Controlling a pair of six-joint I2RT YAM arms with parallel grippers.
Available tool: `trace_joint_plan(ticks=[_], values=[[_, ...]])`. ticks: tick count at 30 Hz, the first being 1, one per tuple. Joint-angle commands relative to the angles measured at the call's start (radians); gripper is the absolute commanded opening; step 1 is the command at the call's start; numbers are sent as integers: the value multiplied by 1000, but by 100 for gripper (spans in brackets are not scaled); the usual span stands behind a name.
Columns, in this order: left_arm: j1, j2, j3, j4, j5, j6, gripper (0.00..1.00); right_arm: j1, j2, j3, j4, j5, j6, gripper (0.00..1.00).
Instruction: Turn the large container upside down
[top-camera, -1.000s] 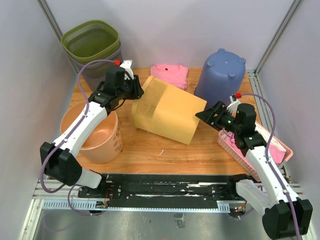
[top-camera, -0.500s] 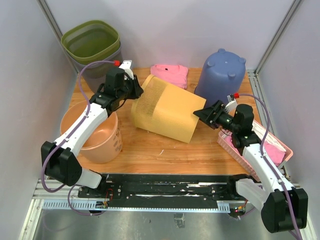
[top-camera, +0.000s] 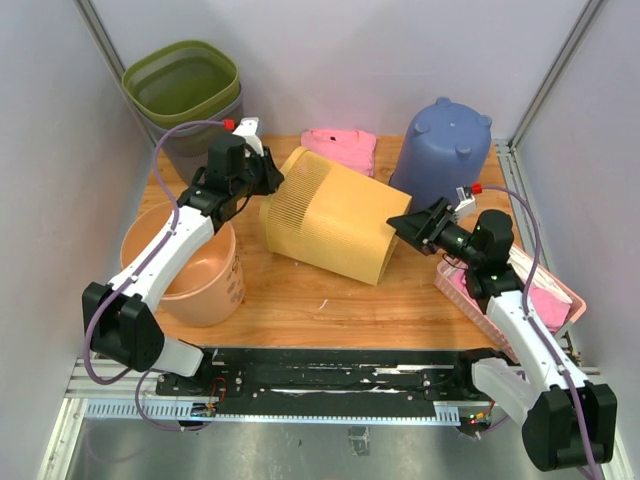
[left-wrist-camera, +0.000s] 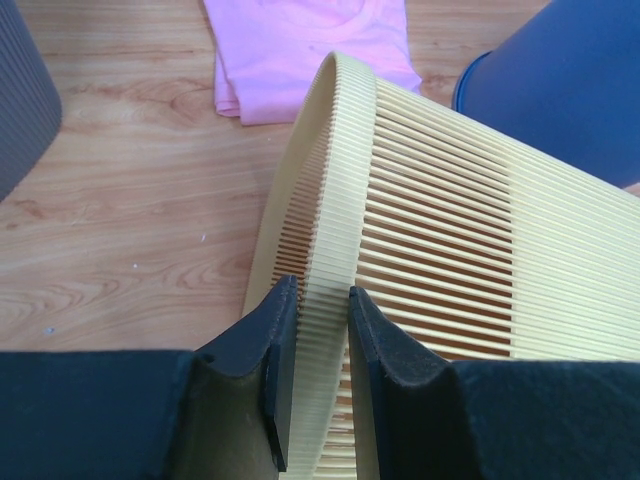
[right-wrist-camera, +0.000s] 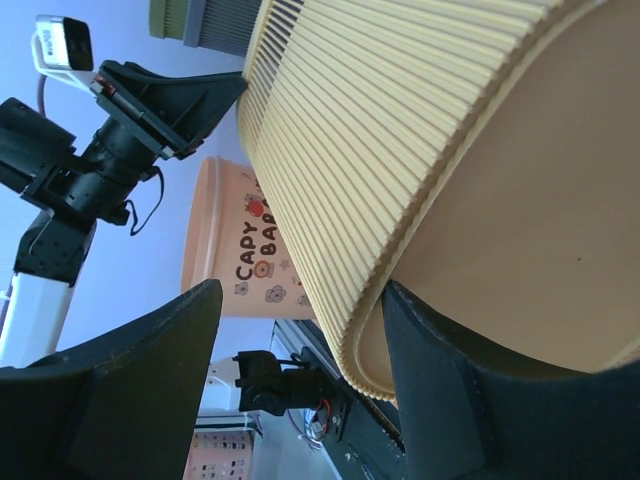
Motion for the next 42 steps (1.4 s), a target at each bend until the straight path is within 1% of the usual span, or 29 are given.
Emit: trace_joint_plan(ticks=[1, 4, 10, 12, 17, 21, 26, 27, 29, 32, 35, 37, 39, 42], values=[[-24, 32, -32, -58, 96, -50, 16, 31, -60, 95, 132, -80, 48, 66], [-33, 33, -35, -39, 120, -64, 18, 50, -64, 155, 101, -63, 20, 66], [-68, 56, -37, 5, 130, -101, 20, 108, -5, 254, 83, -18, -35, 67], [-74, 73, -34, 17, 134, -112, 23, 147, 30, 298, 81, 4, -67, 67], [-76, 115, -35, 74, 163, -143, 30, 244, 169, 446, 0, 42, -193, 68], [-80, 156, -13, 69, 155, -136, 40, 297, 308, 530, 34, 45, -222, 69], [-78, 171, 73, 30, 124, -124, 69, 315, 488, 666, 37, 34, -232, 69], [-78, 168, 101, 11, 107, -115, 74, 315, 511, 700, 30, 31, -235, 69], [-78, 162, 186, -43, 48, -92, 80, 315, 534, 765, -4, 26, -250, 69], [-78, 142, 301, -163, -36, -51, 85, 314, 508, 844, -97, 41, -321, 69], [-79, 74, 355, -262, -142, -27, 90, 314, 422, 882, -280, 148, -478, 70], [-78, -8, 336, -318, -233, -27, 93, 314, 339, 874, -408, 254, -630, 71], [-78, -92, 304, -399, -327, -50, 96, 313, 244, 835, -544, 396, -753, 72], [-78, -207, 250, -546, -409, -88, 97, 313, 105, 717, -676, 614, -874, 73]])
